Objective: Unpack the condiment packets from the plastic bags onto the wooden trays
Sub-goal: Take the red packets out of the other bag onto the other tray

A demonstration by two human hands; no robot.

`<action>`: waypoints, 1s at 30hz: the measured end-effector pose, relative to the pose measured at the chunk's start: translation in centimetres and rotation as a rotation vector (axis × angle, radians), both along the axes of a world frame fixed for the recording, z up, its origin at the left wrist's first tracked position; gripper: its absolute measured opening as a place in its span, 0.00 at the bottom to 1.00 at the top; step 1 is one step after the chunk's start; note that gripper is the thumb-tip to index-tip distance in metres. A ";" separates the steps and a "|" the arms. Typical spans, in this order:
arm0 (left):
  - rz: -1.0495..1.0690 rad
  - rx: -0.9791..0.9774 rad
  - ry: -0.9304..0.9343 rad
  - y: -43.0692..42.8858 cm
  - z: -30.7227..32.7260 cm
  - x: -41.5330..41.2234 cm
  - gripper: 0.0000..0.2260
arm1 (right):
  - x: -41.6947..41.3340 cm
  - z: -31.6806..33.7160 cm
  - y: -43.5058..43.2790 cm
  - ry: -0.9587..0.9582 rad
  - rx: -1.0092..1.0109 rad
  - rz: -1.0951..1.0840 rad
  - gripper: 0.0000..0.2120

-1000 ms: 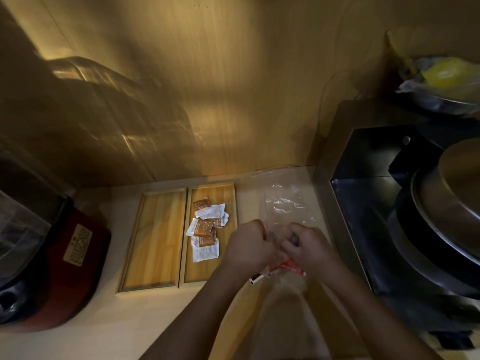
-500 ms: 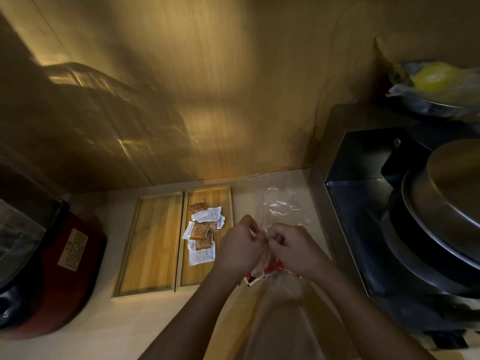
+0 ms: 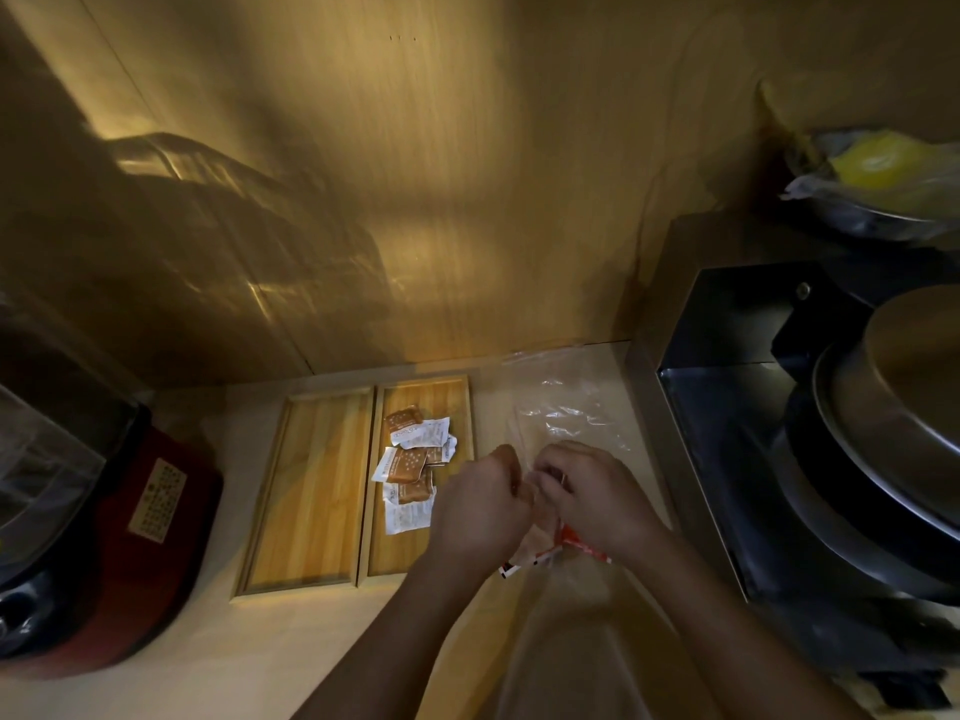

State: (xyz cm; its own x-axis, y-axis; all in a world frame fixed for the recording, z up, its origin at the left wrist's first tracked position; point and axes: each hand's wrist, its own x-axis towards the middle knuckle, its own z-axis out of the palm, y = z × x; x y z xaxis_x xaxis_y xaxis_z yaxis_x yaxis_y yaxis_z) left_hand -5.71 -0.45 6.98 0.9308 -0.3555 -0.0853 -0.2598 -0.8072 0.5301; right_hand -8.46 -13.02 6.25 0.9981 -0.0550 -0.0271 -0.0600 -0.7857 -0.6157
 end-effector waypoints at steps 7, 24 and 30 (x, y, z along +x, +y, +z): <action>0.016 0.025 -0.120 0.2 -0.1 0.7 0.09 | 0.1 0.0 -0.2 0.003 -0.027 -0.007 0.07; 0.001 0.108 -0.224 0.9 0.5 1.4 0.09 | 0.9 0.6 0.2 -0.020 -0.098 0.050 0.06; 0.061 0.176 -0.251 2.2 0.5 1.8 0.09 | 0.5 0.3 -1.0 -0.033 -0.143 -0.127 0.07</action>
State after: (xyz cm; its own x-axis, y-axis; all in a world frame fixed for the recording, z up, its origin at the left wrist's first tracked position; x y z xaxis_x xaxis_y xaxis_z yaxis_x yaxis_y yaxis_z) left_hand -3.92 1.75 7.49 0.9498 -0.2981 0.0948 -0.3127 -0.8991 0.3063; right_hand -7.97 -14.07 6.56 0.9832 -0.1812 0.0223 -0.1458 -0.8527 -0.5016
